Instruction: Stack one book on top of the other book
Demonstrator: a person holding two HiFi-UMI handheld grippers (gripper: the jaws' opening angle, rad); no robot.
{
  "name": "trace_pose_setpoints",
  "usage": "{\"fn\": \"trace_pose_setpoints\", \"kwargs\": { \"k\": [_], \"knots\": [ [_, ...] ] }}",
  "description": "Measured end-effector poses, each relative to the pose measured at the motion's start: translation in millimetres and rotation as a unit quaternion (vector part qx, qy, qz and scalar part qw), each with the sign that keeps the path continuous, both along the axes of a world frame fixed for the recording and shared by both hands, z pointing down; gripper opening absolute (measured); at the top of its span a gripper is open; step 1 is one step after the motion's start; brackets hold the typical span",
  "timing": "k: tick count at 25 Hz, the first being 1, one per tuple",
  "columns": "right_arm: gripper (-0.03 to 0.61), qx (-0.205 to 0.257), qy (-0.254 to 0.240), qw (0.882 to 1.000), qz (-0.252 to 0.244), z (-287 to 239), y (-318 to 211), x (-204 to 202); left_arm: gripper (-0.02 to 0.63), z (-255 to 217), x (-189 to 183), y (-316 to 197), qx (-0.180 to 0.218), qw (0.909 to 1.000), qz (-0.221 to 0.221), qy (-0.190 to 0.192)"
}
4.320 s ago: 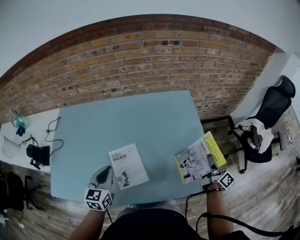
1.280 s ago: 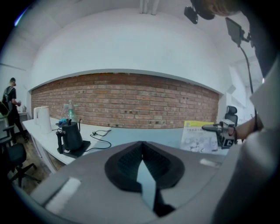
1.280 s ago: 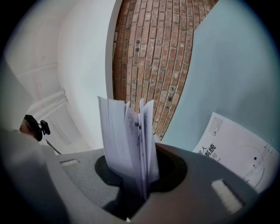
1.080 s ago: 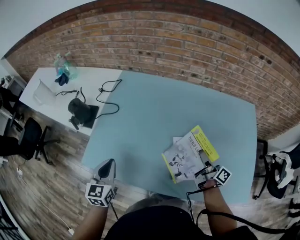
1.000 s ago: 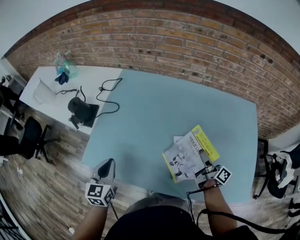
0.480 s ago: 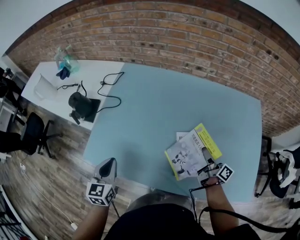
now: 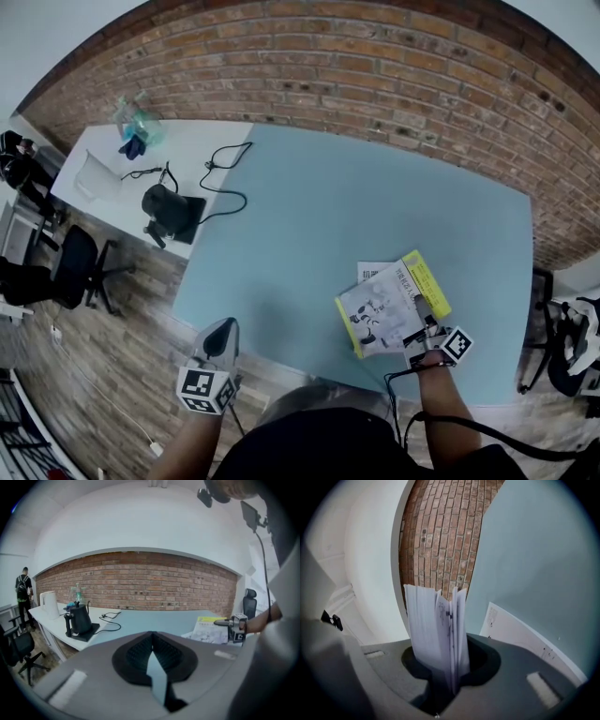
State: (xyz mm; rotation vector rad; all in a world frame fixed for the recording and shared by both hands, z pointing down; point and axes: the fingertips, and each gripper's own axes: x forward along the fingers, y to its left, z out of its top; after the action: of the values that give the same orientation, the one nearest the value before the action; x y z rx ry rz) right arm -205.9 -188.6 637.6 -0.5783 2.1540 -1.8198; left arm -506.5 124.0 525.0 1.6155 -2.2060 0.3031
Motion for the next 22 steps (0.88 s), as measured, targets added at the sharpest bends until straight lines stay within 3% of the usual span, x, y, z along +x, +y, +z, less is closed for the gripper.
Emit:
{"fn": "trace_pose_setpoints", "kwargs": {
  "k": [15, 22],
  "knots": [
    [0.097, -0.043, 0.022, 0.999, 0.016, 41, -10, 9, 0.005, -9, 1, 1, -0.006, 0.9997, -0.007, -0.023],
    [0.097, -0.059, 0.032, 0.998, 0.014, 51, -11, 9, 0.005, -10, 8, -15, -0.005, 0.9999, -0.001, -0.009]
  ]
}}
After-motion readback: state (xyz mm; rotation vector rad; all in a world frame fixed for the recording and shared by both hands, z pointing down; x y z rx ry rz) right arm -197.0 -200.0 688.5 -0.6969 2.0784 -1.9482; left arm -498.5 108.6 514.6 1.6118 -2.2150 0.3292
